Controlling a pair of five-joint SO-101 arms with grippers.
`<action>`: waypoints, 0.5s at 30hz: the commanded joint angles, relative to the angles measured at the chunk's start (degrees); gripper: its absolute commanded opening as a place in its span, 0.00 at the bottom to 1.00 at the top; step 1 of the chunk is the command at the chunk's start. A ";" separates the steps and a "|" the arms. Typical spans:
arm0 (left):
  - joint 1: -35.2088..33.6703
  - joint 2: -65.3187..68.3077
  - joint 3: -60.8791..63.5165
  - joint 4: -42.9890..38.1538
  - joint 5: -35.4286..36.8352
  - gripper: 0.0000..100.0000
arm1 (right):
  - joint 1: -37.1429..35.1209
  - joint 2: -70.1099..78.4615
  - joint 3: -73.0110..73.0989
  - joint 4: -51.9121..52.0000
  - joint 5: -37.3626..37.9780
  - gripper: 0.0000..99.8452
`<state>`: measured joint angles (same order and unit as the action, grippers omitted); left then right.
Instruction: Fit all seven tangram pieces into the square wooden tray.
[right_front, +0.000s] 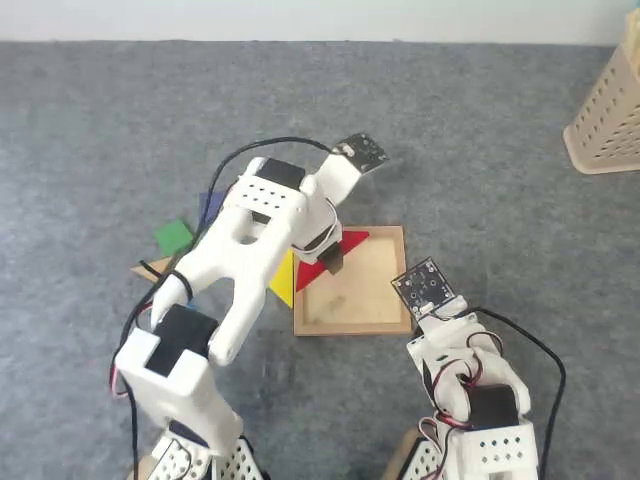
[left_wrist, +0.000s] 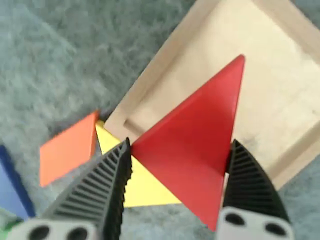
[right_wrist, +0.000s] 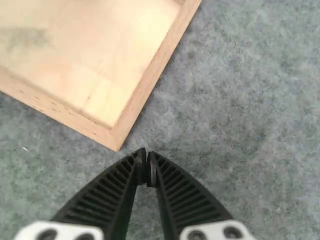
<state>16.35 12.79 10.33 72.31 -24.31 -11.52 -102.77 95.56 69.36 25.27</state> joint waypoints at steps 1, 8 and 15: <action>1.23 -0.70 -0.31 -2.02 -3.78 0.21 | -0.13 -1.27 0.88 0.40 0.62 0.01; 1.93 -0.09 2.07 -6.77 -5.63 0.21 | -0.13 -1.27 0.88 0.40 0.62 0.01; 4.04 -0.44 5.14 -6.86 -9.76 0.21 | -0.13 -1.27 0.88 0.40 0.62 0.01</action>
<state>18.55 13.23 13.76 66.51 -30.20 -11.52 -102.77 95.56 69.36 25.27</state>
